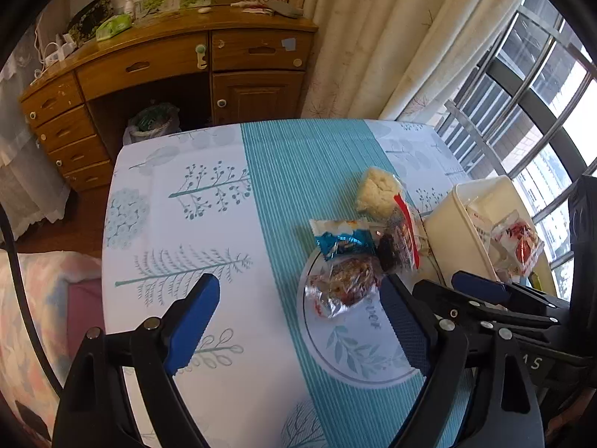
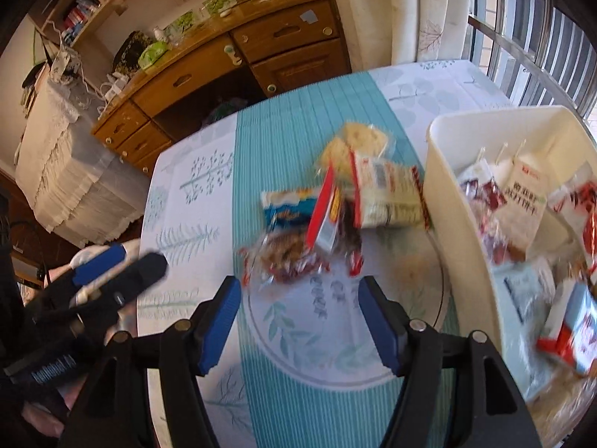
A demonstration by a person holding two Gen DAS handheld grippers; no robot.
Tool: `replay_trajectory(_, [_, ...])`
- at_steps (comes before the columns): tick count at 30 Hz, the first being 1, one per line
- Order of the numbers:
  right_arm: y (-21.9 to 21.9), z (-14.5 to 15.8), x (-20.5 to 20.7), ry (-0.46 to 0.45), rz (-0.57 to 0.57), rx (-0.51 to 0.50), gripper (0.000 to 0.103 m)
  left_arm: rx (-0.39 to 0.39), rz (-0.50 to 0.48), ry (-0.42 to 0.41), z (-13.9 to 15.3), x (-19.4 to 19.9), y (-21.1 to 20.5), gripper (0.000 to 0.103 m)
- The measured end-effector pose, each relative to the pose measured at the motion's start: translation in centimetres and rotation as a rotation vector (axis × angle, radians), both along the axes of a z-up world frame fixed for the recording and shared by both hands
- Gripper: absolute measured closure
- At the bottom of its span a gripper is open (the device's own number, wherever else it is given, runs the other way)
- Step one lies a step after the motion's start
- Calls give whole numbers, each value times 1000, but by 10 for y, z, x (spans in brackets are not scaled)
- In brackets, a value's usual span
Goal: Organize snacks
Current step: 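Move both open tools back over the remaining snacks on the table, then grasp the clear nut-snack bag with the left tool while the right tool grasps the white-and-red printed bag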
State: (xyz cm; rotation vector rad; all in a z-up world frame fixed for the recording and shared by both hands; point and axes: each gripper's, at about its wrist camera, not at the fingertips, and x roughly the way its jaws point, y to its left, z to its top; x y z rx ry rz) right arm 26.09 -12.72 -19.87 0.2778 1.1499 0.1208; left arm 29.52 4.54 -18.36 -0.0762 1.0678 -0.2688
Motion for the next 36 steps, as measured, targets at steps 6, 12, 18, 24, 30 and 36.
replay_trajectory(6, [-13,-6,18,13,16,16,36,42,-20,-6,-11,7,-12,16])
replay_trajectory(12, [-17,-17,29,38,33,49,36,102,-69,-16,-29,5,-27,16])
replay_trajectory(18, [-12,-30,40,76,72,86,36,141,-151,-47,-46,-1,-44,16])
replay_trajectory(24, [-13,-43,51,127,77,103,42,201,-229,-57,-66,-3,-64,16])
replay_trajectory(30, [-19,-57,57,181,76,110,53,202,-255,-56,-79,4,-74,16])
replay_trajectory(36, [-17,-62,60,186,107,109,58,171,-274,-39,-93,12,-82,16])
